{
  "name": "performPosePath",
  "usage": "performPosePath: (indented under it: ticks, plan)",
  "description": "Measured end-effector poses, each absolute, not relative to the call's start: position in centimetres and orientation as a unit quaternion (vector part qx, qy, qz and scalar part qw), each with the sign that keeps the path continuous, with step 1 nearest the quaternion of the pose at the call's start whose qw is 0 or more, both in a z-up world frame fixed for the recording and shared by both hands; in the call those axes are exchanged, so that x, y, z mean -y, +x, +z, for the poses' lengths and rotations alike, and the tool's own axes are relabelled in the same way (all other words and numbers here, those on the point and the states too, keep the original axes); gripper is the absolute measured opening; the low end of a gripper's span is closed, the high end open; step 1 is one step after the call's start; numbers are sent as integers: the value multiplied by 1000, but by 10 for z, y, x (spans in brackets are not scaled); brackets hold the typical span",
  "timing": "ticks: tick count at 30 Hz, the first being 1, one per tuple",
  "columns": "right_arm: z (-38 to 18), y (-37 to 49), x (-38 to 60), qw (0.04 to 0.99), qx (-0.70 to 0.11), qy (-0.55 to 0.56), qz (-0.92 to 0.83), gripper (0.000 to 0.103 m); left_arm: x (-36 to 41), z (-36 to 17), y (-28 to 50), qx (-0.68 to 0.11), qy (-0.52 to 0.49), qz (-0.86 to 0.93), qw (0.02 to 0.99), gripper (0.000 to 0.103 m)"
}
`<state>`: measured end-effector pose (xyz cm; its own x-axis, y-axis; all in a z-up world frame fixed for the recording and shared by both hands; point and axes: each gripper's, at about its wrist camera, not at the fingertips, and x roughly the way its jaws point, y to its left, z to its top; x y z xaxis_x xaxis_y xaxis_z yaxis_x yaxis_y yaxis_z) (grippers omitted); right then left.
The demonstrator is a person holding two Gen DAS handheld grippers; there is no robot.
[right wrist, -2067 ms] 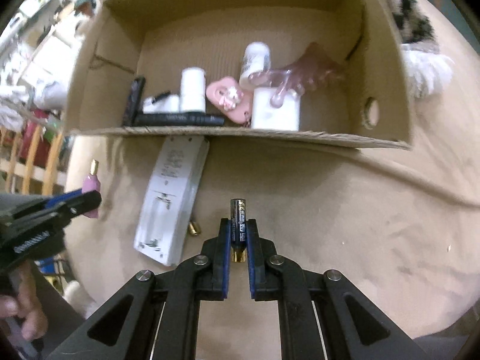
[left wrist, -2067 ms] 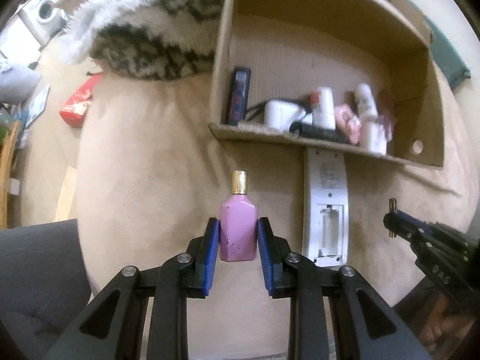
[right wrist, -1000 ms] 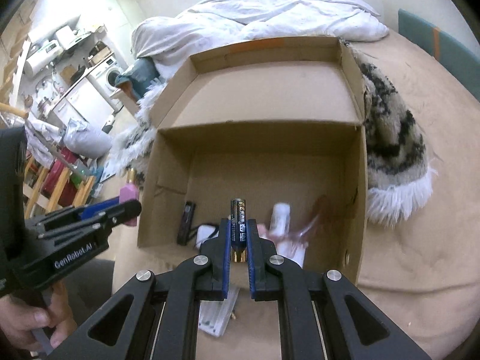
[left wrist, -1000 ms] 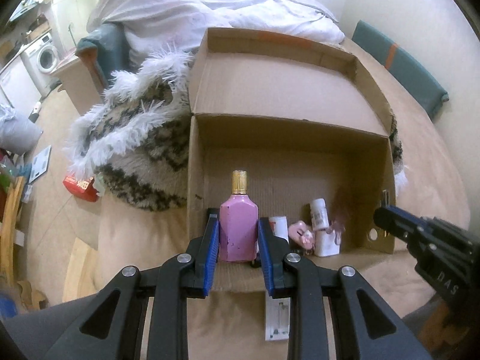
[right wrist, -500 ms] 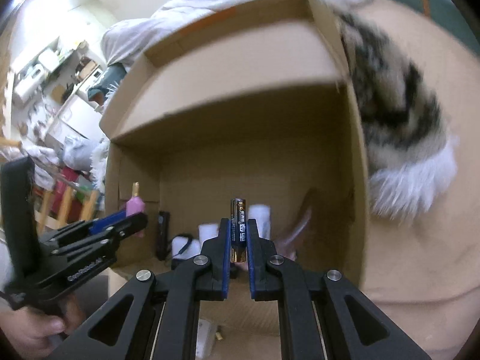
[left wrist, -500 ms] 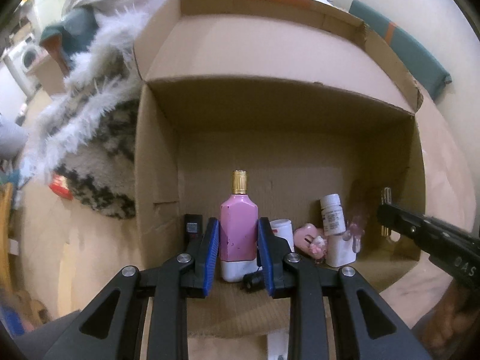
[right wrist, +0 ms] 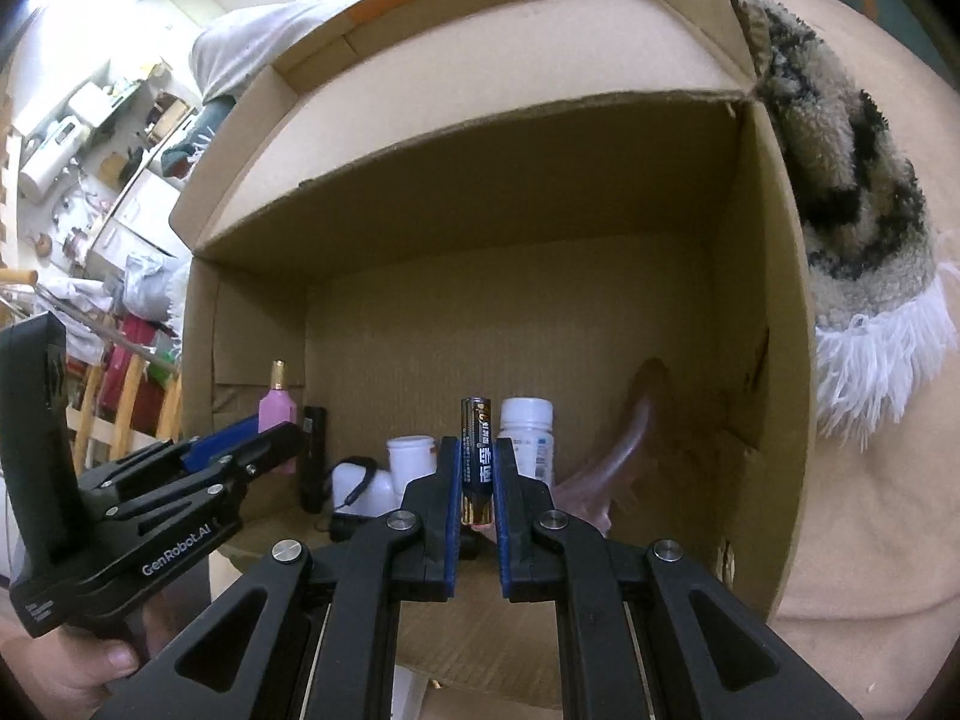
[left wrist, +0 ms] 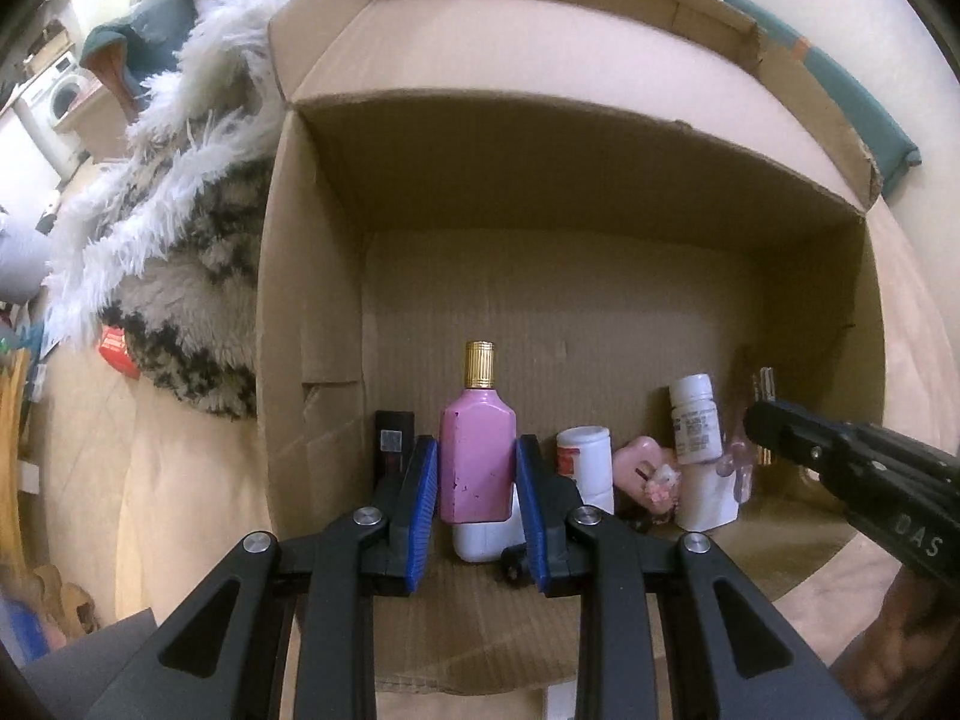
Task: Organize rigid objects
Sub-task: 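Carry the perfume bottle and battery into the box and lower them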
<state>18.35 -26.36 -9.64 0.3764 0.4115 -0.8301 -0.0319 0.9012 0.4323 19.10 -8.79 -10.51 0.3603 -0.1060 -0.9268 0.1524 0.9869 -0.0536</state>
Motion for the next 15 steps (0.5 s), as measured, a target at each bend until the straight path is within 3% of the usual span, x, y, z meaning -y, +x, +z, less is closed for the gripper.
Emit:
performPosePath:
  ticks: [13,15]
  plan:
    - [-100,192,253,811,-548,164,128,11,95,-110,187,-559,31,-73,825,25]
    - [-99,193,252,812,-546,165,129,11,95,-111,191,-560,31,-69,825,32]
